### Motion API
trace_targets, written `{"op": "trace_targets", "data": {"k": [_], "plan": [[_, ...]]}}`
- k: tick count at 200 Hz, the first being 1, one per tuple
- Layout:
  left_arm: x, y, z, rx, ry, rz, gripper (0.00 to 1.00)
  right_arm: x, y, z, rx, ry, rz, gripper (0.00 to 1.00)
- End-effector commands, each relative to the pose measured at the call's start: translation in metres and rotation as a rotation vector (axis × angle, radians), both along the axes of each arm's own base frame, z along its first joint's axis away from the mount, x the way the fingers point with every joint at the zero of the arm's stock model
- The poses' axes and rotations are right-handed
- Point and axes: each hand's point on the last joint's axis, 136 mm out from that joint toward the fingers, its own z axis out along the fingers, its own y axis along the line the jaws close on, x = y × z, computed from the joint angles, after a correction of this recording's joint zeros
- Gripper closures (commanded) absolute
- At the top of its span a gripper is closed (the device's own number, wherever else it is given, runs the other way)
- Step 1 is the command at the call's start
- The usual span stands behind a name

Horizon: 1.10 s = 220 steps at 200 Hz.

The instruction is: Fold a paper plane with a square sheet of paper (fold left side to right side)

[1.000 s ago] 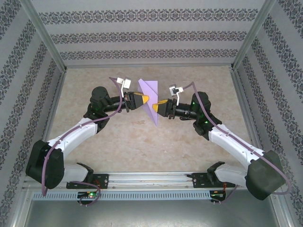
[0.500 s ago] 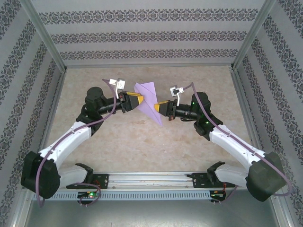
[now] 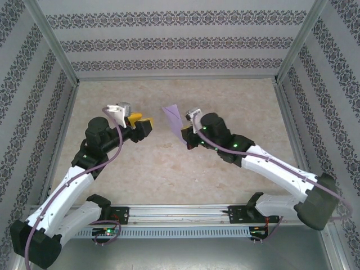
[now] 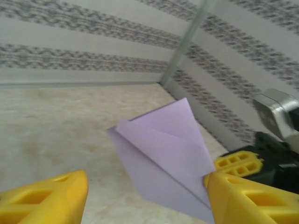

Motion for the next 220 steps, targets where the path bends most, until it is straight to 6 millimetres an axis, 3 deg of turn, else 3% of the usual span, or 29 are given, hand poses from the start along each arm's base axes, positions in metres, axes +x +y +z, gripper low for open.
{"op": "trace_targets", "data": {"k": [1, 32, 54, 111, 145, 186, 220], "plan": [[0.009, 0.044, -0.016, 0.104, 0.009, 0.236, 0.31, 0.024, -0.046, -0.024, -0.419, -0.126, -0.245, 1.00], [0.005, 0.085, -0.031, 0.172, 0.066, 0.446, 0.27, 0.034, -0.046, -0.039, -0.696, -0.205, -0.337, 1.00], [0.002, 0.103, -0.042, 0.213, 0.111, 0.532, 0.26, 0.040, -0.041, -0.062, -0.879, -0.231, -0.353, 1.00], [0.001, 0.106, -0.045, 0.222, 0.133, 0.543, 0.25, 0.047, -0.028, -0.150, -1.186, -0.118, -0.299, 1.00], [0.003, 0.105, -0.047, 0.243, 0.153, 0.531, 0.25, 0.043, -0.024, -0.184, -1.243, -0.052, -0.275, 0.93], [0.006, 0.100, -0.056, 0.249, 0.182, 0.507, 0.25, 0.035, -0.019, -0.194, -1.174, 0.025, -0.254, 0.74], [0.011, 0.091, -0.060, 0.250, 0.207, 0.468, 0.24, 0.032, -0.018, -0.185, -1.108, 0.064, -0.255, 0.60]]}}
